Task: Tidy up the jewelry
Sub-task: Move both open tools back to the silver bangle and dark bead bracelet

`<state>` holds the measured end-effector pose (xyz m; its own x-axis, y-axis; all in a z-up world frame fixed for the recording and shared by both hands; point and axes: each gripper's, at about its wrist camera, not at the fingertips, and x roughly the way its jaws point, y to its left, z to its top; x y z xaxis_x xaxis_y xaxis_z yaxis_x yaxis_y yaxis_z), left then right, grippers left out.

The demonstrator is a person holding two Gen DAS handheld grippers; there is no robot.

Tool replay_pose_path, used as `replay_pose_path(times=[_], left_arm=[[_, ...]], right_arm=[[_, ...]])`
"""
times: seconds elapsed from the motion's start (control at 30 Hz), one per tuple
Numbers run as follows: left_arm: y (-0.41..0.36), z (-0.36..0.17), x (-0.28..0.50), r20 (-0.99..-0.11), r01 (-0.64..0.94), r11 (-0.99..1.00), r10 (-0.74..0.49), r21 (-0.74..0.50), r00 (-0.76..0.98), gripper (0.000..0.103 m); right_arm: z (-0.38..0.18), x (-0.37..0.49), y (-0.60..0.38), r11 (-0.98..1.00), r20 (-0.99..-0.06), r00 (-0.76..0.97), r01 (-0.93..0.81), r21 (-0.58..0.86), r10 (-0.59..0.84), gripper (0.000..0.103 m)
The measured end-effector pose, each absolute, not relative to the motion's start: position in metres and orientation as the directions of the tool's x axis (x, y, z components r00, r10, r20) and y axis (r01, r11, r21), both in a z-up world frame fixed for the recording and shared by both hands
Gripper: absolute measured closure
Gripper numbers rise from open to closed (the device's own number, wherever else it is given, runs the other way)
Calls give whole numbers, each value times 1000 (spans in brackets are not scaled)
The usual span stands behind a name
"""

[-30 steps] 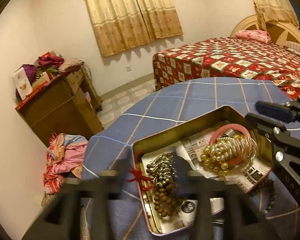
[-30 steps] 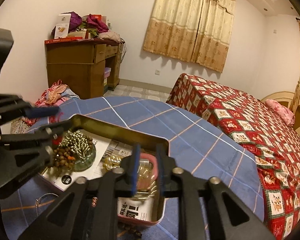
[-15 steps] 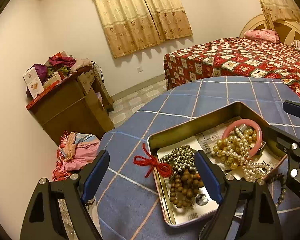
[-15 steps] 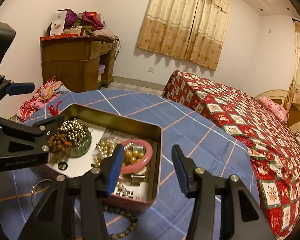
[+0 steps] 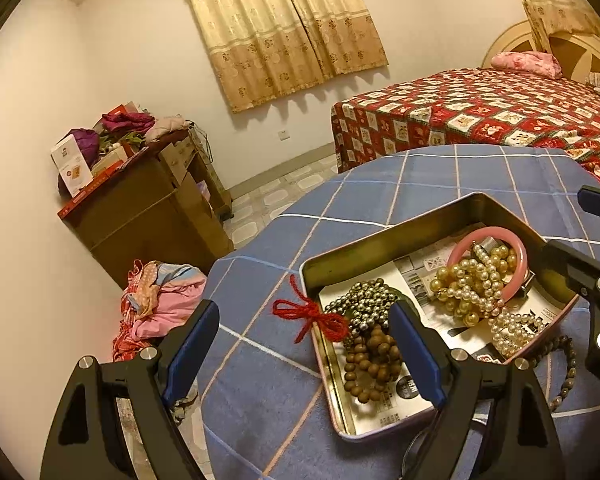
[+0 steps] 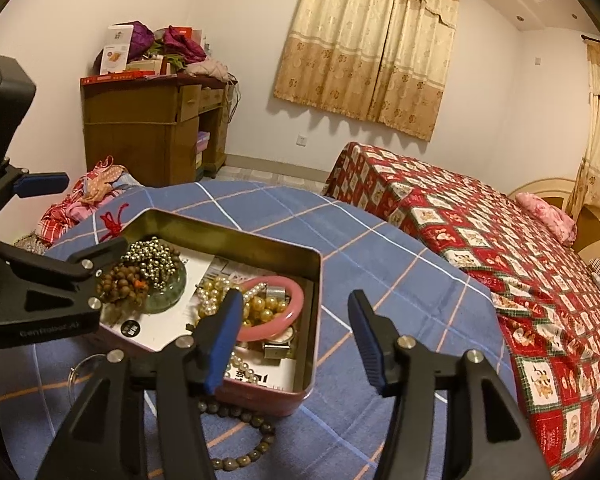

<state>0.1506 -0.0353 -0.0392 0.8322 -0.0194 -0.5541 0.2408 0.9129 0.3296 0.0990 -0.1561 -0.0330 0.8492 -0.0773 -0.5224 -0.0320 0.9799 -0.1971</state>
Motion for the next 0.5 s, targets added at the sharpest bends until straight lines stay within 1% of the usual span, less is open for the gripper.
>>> replay_pose_path(times=[0.07, 0.23, 0.33, 0.5], left_arm=[[-31, -39, 146, -556, 235, 920, -22, 314, 831, 16], [-22, -44, 131, -556, 220, 926, -14, 306, 831, 16], [-16, -48, 117, -556, 212, 934, -17, 289, 831, 16], [-10, -61, 94, -564, 196, 938, -1, 285, 826, 16]], right_arm=[[-32, 96, -157, 981, -522, 850, -31, -193, -76, 41], [-35, 87, -162, 984, -530, 844, -19, -177, -79, 40], [-38, 80, -166, 986, -537, 839, -7, -169, -86, 37], [-47, 67, -170, 989, -562, 821, 13, -150, -96, 35]])
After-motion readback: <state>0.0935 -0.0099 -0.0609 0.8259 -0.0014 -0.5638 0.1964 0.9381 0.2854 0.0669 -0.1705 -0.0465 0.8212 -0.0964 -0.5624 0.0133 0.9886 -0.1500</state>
